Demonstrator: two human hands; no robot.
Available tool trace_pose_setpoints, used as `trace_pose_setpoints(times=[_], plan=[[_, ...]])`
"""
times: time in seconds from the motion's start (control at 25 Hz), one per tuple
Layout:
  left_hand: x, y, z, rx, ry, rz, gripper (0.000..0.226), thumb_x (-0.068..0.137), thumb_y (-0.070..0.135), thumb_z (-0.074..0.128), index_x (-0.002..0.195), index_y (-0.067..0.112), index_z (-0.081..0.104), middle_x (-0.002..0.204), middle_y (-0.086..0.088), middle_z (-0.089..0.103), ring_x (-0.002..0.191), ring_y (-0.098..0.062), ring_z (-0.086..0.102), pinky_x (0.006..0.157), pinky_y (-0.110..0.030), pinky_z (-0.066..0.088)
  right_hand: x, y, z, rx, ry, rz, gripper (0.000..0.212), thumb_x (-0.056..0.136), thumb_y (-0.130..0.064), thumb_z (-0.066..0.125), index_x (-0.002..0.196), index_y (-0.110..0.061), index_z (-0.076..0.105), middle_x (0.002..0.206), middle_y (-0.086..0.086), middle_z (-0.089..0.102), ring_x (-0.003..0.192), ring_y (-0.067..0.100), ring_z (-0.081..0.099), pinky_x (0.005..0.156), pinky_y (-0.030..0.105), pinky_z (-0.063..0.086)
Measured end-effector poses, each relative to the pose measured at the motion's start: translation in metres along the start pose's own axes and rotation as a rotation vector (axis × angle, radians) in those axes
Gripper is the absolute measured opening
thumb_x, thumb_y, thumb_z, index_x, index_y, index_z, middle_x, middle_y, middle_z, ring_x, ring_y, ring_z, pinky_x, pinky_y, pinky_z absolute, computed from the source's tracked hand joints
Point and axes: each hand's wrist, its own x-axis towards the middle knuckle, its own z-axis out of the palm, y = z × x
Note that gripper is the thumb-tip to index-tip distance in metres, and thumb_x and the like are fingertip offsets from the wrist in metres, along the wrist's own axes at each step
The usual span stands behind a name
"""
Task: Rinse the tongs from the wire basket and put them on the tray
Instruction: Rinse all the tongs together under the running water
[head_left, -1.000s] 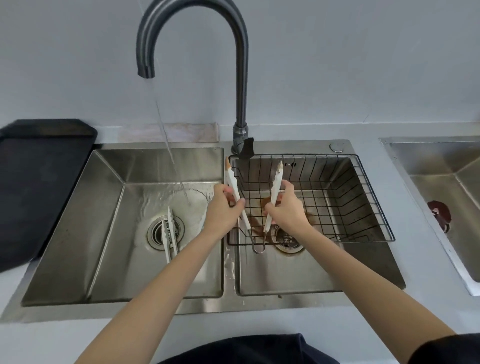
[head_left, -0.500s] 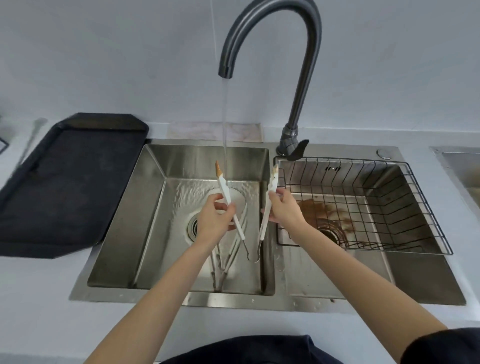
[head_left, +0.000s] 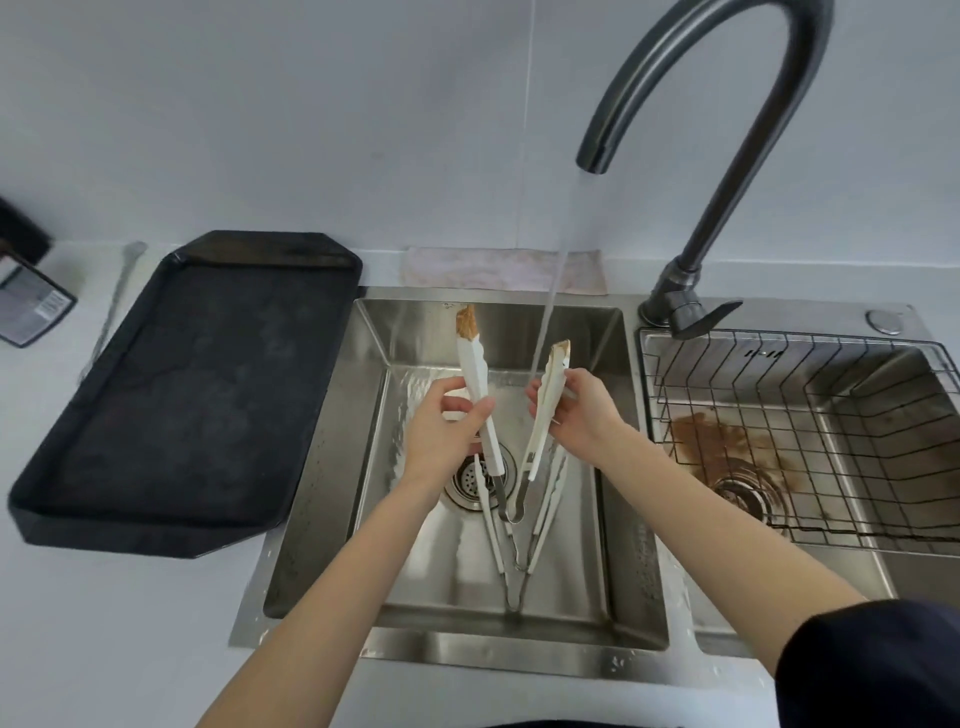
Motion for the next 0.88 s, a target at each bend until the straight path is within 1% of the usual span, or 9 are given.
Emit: trace_pose_setpoints(times=[0.08, 0.12, 0.24, 0.36, 0.48, 0.56, 0.6, 0.76, 0.88], plan=[[0.013, 0.002, -0.006, -0.013, 0.003, -0.008, 0.03, 0.083, 0.019, 0.066, 0.11, 0.02, 0.053, 0.085, -0.003, 0.054, 0.076, -0.014, 0.062, 0.053, -0.017, 0.057, 0.012, 0.002, 0.01, -0.003, 0.025, 0.018, 0.028, 0.095, -0.019, 0.036, 0.081, -0.003, 0.054, 0.078, 0.009, 0.054, 0.076, 0.018, 0.057, 0.092, 0.031, 0.043], [0.02, 0.002, -0.008, -0.008, 0.004, -0.012, 0.029, 0.083, 0.019, 0.066, 0.109, 0.021, 0.052, 0.087, -0.004, 0.055, 0.077, -0.016, 0.062, 0.052, -0.016, 0.056, 0.018, 0.002, 0.014, -0.003, 0.031, 0.028, 0.028, 0.095, -0.018, 0.036, 0.079, -0.003, 0.053, 0.075, 0.009, 0.052, 0.075, 0.018, 0.056, 0.09, 0.03, 0.044], [0.036, 0.001, -0.01, 0.01, 0.013, -0.031, 0.03, 0.083, 0.021, 0.066, 0.109, 0.021, 0.052, 0.092, -0.006, 0.056, 0.082, -0.019, 0.063, 0.053, -0.018, 0.056, 0.038, 0.004, 0.019, -0.01, 0.034, 0.046, 0.028, 0.094, -0.017, 0.036, 0.071, -0.007, 0.049, 0.067, 0.008, 0.041, 0.064, 0.018, 0.049, 0.072, 0.027, 0.045], [0.046, -0.001, -0.011, 0.021, 0.022, -0.048, 0.031, 0.084, 0.021, 0.066, 0.112, 0.019, 0.052, 0.087, -0.001, 0.055, 0.077, -0.015, 0.062, 0.05, -0.015, 0.055, 0.054, 0.008, 0.02, -0.022, 0.04, 0.068, 0.028, 0.095, -0.017, 0.035, 0.069, -0.011, 0.045, 0.064, 0.008, 0.033, 0.057, 0.019, 0.038, 0.066, 0.025, 0.042], [0.05, -0.004, -0.011, 0.055, 0.041, -0.06, 0.03, 0.083, 0.023, 0.066, 0.111, 0.021, 0.053, 0.082, 0.003, 0.054, 0.079, -0.017, 0.063, 0.055, -0.02, 0.057, 0.064, 0.009, 0.021, -0.022, 0.069, 0.073, 0.025, 0.097, -0.015, 0.034, 0.076, -0.01, 0.046, 0.067, 0.009, 0.037, 0.058, 0.019, 0.037, 0.061, 0.025, 0.038], [0.051, -0.007, -0.012, 0.062, 0.047, -0.076, 0.034, 0.084, 0.022, 0.065, 0.116, 0.018, 0.054, 0.082, 0.002, 0.055, 0.082, -0.019, 0.064, 0.061, -0.025, 0.058, 0.068, 0.009, 0.021, -0.003, 0.091, 0.081, 0.021, 0.097, -0.016, 0.036, 0.084, -0.005, 0.049, 0.072, 0.009, 0.044, 0.06, 0.018, 0.043, 0.061, 0.026, 0.04], [0.051, -0.009, -0.012, 0.053, 0.047, -0.093, 0.036, 0.084, 0.022, 0.064, 0.119, 0.017, 0.054, 0.083, 0.001, 0.056, 0.081, -0.019, 0.064, 0.061, -0.024, 0.058, 0.069, 0.008, 0.021, 0.009, 0.097, 0.087, 0.019, 0.097, -0.017, 0.039, 0.087, -0.005, 0.05, 0.071, 0.008, 0.045, 0.058, 0.016, 0.045, 0.062, 0.026, 0.042], [0.047, -0.016, -0.016, -0.073, 0.039, -0.234, 0.039, 0.089, 0.02, 0.058, 0.125, 0.008, 0.052, 0.083, 0.001, 0.056, 0.073, -0.013, 0.061, 0.051, -0.014, 0.055, 0.065, 0.006, 0.022, -0.015, 0.108, 0.084, 0.018, 0.091, -0.026, 0.055, 0.081, -0.012, 0.053, 0.042, -0.002, 0.043, 0.035, 0.008, 0.043, 0.053, 0.022, 0.048], [0.037, -0.026, -0.016, -0.175, -0.013, -0.383, 0.038, 0.092, 0.018, 0.053, 0.128, 0.005, 0.048, 0.083, -0.002, 0.06, 0.075, -0.017, 0.063, 0.053, -0.018, 0.058, 0.054, 0.001, 0.027, -0.045, 0.138, 0.031, 0.026, 0.086, -0.033, 0.062, 0.071, -0.014, 0.052, 0.039, -0.005, 0.04, 0.028, 0.006, 0.038, 0.038, 0.018, 0.041]])
